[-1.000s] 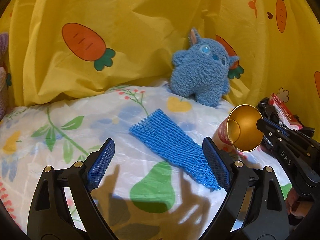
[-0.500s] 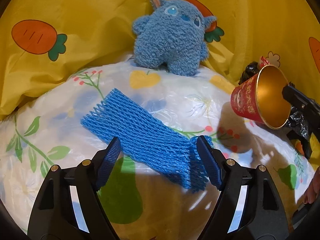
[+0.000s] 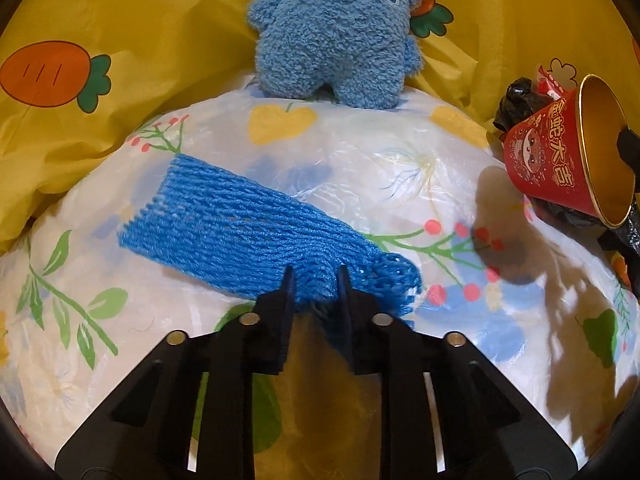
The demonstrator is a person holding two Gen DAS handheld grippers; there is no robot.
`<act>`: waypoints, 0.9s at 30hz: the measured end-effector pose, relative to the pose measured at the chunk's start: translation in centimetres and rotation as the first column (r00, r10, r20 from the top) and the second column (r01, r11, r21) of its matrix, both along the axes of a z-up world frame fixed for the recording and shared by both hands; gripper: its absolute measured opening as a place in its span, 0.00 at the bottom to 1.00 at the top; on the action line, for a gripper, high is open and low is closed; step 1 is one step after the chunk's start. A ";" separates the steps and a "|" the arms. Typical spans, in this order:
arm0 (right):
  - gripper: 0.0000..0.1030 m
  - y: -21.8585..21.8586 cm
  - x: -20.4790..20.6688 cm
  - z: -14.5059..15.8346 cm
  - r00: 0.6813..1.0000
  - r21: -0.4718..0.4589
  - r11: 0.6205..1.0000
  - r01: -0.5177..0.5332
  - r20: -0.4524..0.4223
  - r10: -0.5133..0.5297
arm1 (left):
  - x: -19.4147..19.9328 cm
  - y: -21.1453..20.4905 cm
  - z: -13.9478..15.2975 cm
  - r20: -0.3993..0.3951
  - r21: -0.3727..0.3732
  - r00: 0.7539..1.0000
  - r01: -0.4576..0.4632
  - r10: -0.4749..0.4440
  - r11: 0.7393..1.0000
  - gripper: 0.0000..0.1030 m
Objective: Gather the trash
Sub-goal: 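Grasp the blue foam mesh sleeve with the left tool while the right tool holds the cup, then carry the red cup and blue mesh over the trash bag and open both tools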
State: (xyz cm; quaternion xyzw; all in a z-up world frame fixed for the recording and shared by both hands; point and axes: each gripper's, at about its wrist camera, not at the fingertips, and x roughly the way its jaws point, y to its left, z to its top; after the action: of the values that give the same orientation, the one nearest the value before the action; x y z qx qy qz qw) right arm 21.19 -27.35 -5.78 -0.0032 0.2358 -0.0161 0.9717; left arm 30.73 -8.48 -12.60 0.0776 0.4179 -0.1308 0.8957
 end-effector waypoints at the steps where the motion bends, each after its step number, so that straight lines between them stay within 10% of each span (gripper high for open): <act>1: 0.04 0.0 -0.1 0.0 1.000 0.000 1.000 0.000 -0.001 0.000 | 0.0 0.0 0.0 0.002 0.003 1.000 -0.002 0.002 1.000 0.08; 17: 0.04 -2.4 -2.5 1.7 0.997 0.004 0.998 0.058 0.053 -0.058 | -3.7 -2.6 7.9 0.209 -0.141 0.975 0.101 -0.070 0.985 0.06; 27: 0.04 -8.4 -4.1 3.8 0.960 -0.023 0.968 0.250 0.135 -0.245 | -5.1 -10.9 14.2 0.345 -0.305 0.898 0.383 -0.274 0.872 0.06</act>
State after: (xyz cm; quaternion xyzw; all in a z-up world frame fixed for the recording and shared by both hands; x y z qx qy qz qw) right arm 17.10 -35.72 -1.96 0.0077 0.1696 -0.1423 0.9752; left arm 25.66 -19.39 1.60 -0.0014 0.2305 -0.3452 0.9098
